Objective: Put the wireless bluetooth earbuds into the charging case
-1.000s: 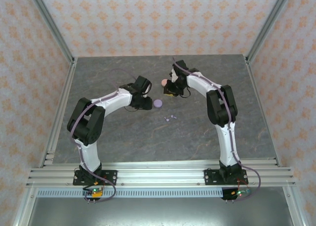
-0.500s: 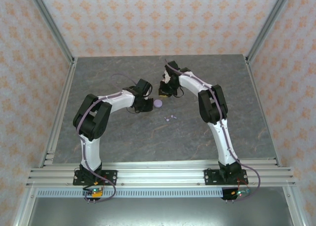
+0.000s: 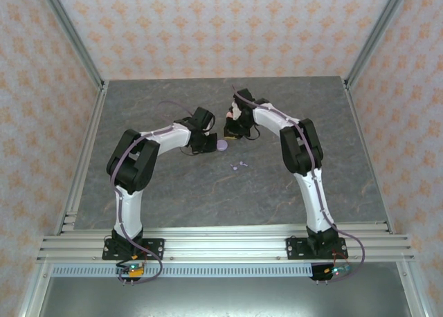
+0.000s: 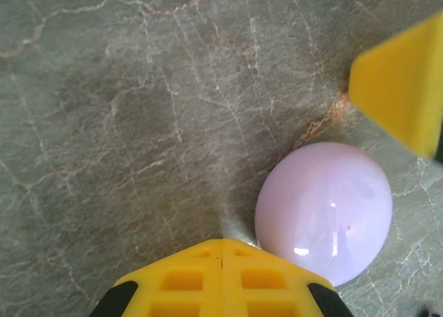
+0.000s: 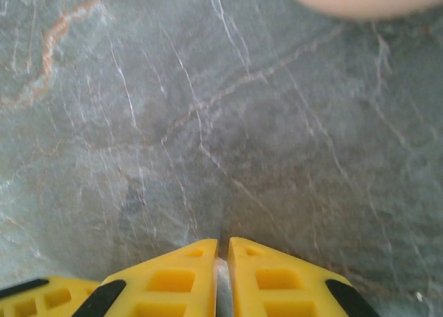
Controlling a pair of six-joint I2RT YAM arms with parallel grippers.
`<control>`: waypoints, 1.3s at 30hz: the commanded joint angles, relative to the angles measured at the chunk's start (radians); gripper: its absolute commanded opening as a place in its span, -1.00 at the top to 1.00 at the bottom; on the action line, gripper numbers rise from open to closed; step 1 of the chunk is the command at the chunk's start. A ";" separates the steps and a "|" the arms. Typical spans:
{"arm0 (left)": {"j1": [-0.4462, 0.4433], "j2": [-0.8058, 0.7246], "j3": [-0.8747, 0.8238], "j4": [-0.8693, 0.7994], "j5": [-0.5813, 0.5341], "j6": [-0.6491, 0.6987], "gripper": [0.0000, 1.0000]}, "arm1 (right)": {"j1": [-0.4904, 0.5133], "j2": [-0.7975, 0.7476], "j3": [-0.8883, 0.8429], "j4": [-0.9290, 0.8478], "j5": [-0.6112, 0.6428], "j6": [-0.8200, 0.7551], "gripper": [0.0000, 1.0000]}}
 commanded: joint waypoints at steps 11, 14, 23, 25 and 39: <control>0.012 0.115 0.141 -0.054 -0.009 -0.003 1.00 | 0.009 -0.137 -0.186 -0.050 0.019 -0.034 0.69; 0.014 0.135 0.172 -0.066 0.004 0.003 1.00 | 0.011 -0.162 -0.213 -0.042 0.033 -0.030 0.68; 0.017 0.121 0.185 -0.106 -0.048 0.014 0.98 | 0.009 -0.201 -0.241 -0.042 0.103 -0.010 0.57; 0.020 0.092 0.169 -0.106 -0.061 0.017 0.83 | 0.006 -0.217 -0.246 -0.036 0.131 0.005 0.56; 0.042 -0.131 -0.038 0.018 0.011 -0.002 0.00 | -0.034 -0.299 -0.330 0.116 -0.050 0.086 0.36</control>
